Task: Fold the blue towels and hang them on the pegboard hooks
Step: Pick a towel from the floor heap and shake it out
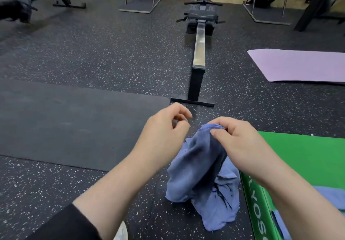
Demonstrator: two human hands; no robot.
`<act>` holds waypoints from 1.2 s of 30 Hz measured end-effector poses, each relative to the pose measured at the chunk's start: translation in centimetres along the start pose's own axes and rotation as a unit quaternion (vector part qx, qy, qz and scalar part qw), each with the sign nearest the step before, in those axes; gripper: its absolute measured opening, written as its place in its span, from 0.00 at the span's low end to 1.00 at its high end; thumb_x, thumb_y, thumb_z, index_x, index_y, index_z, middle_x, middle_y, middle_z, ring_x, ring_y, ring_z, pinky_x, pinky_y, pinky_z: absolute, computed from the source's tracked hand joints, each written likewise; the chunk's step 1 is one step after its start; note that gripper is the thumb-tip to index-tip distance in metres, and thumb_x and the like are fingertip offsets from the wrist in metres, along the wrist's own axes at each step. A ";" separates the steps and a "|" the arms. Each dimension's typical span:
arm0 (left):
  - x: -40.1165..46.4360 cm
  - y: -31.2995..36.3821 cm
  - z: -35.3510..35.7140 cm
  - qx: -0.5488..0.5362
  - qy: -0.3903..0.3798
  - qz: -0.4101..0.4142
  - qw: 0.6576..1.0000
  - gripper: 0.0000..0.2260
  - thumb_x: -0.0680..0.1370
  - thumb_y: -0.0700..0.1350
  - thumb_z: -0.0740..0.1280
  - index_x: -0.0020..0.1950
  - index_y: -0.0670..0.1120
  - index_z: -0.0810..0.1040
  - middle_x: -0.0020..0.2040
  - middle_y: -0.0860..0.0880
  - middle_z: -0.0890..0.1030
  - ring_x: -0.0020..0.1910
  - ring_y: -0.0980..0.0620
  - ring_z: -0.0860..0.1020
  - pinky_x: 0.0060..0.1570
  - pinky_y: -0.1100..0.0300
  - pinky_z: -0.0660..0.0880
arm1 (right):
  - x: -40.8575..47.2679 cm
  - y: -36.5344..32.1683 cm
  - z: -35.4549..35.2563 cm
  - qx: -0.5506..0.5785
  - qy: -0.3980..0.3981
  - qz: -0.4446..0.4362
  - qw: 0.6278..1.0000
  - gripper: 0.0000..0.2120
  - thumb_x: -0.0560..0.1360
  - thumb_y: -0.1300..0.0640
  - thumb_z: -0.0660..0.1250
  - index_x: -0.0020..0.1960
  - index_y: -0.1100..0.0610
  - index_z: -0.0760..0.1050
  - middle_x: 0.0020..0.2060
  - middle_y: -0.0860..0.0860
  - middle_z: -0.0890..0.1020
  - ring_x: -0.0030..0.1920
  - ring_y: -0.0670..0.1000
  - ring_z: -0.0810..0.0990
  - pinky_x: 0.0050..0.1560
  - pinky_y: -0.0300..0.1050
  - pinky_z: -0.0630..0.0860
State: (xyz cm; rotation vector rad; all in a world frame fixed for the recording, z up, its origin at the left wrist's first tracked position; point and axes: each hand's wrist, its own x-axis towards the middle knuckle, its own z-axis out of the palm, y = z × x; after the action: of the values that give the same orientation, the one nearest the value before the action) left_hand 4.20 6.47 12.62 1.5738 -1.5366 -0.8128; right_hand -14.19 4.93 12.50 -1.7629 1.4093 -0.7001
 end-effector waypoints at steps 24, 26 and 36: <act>-1.2 -3.4 -1.0 0.158 -0.214 -0.069 0.961 0.09 0.75 0.38 0.62 0.35 0.46 0.73 0.31 0.51 0.73 0.32 0.51 0.69 0.34 0.58 0.63 | -2.3 -0.3 -3.2 -0.035 0.149 -0.073 0.986 0.12 0.81 0.60 0.61 0.47 0.49 0.80 0.34 0.39 0.79 0.34 0.39 0.73 0.35 0.32 0.67; -1.1 -4.2 -1.7 0.252 -0.182 -0.073 0.948 0.10 0.75 0.40 0.61 0.35 0.50 0.73 0.33 0.52 0.76 0.36 0.49 0.74 0.35 0.58 0.67 | -2.2 -0.1 -3.3 -0.006 0.176 -0.071 0.982 0.12 0.81 0.61 0.61 0.47 0.49 0.80 0.35 0.44 0.80 0.32 0.40 0.72 0.33 0.32 0.69; -0.7 -7.9 -9.0 0.232 -0.028 -0.160 0.959 0.09 0.73 0.40 0.65 0.38 0.52 0.81 0.33 0.51 0.82 0.36 0.43 0.82 0.35 0.59 0.71 | -1.9 3.3 -5.8 -0.082 0.184 0.008 0.980 0.12 0.80 0.57 0.63 0.44 0.45 0.81 0.36 0.41 0.83 0.37 0.44 0.76 0.39 0.42 0.70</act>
State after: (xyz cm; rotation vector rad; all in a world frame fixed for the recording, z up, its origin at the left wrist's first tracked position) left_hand 15.89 7.82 10.18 2.2025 -1.6136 -0.7027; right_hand -21.09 5.19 13.06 -1.8086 1.7682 -0.9617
